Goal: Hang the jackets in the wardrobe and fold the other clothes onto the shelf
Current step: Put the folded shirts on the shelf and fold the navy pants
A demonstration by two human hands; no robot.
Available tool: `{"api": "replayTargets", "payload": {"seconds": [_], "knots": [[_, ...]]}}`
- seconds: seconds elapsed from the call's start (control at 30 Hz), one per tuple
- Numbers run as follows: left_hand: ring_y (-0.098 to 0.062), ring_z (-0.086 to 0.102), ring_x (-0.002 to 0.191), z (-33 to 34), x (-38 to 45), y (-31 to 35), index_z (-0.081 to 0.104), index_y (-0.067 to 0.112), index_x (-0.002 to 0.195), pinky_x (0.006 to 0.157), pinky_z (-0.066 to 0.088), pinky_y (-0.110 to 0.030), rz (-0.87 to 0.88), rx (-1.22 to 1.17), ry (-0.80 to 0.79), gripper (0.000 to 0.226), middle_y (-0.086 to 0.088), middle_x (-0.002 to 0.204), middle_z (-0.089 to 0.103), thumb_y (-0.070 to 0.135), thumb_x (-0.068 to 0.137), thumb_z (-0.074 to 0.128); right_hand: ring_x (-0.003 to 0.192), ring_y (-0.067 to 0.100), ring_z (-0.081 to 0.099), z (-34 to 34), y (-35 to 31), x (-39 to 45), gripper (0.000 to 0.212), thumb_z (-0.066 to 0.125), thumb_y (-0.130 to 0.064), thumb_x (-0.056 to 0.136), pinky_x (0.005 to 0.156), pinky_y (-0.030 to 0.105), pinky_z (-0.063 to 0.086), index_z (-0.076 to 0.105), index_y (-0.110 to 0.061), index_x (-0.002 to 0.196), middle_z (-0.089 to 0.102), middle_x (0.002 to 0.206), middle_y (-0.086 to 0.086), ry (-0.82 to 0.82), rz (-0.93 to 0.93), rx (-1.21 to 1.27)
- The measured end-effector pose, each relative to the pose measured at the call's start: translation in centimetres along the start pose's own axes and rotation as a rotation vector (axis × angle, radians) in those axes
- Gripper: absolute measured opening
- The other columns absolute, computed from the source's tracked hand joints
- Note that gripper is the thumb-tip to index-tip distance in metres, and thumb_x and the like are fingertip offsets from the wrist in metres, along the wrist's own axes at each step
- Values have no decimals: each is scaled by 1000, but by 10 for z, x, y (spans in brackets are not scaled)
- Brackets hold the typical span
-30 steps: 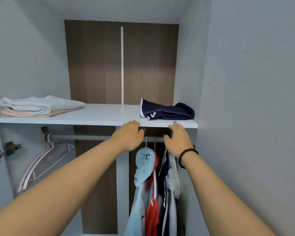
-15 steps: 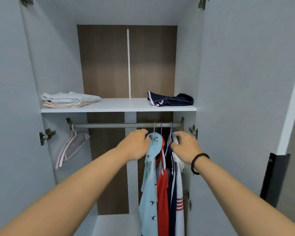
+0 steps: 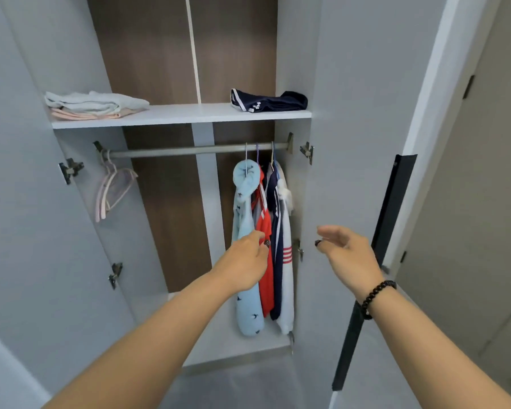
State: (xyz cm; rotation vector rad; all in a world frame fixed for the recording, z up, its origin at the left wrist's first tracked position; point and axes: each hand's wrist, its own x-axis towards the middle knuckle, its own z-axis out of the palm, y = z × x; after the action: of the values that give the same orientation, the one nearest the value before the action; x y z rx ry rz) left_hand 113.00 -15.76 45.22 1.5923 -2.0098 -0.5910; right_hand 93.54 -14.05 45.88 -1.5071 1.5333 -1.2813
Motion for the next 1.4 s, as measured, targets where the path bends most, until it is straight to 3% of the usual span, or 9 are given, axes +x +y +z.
{"api": "replayTargets", "payload": {"seconds": [0.13,0.33,0.5,0.67,0.93,1.2,1.4], "knots": [[-14,54,108,41,-8,22,36,19,144,89,39,-25,47,-53,-47,42,-6,139,51,27,104,31,110,9,56,-28,27,-33,29,61,-10,89,98,26,42,63,-18,116,62,115,-6,67,59,-37],[-19,42,134,119,-19,74,35,15,146,97,27,-19,138,-22,-182,47,-5,149,43,31,103,38,104,4,53,-103,81,-77,29,58,-7,89,88,19,37,61,-19,116,60,111,-9,129,160,-142],[-17,55,114,196,-30,134,32,21,147,92,37,-24,166,-48,-314,51,-3,142,50,45,102,34,105,8,54,-186,139,-117,31,59,-11,89,91,21,38,60,-19,119,60,117,-4,176,265,-226],[-16,40,135,279,-44,205,32,18,147,104,33,-25,228,-47,-449,53,0,151,39,45,101,35,112,7,51,-276,196,-159,32,58,-10,90,94,21,37,58,-20,121,59,123,-3,230,369,-255],[-13,35,139,398,-83,315,34,17,147,109,28,-24,328,-112,-616,51,0,152,39,39,101,41,111,10,53,-393,269,-237,35,57,-6,87,94,22,39,59,-18,119,61,121,-1,354,561,-265],[-13,38,137,495,-125,380,37,16,145,109,30,-24,397,-128,-847,48,0,150,42,37,101,39,106,9,52,-467,314,-307,31,59,-8,87,89,22,37,60,-18,117,60,116,-5,572,718,-233],[-14,38,137,556,-162,405,38,17,144,113,30,-35,463,-84,-1060,50,1,149,43,43,102,35,107,6,51,-491,339,-366,32,58,-11,89,78,19,41,58,-20,119,57,116,-11,750,842,-181]]}}
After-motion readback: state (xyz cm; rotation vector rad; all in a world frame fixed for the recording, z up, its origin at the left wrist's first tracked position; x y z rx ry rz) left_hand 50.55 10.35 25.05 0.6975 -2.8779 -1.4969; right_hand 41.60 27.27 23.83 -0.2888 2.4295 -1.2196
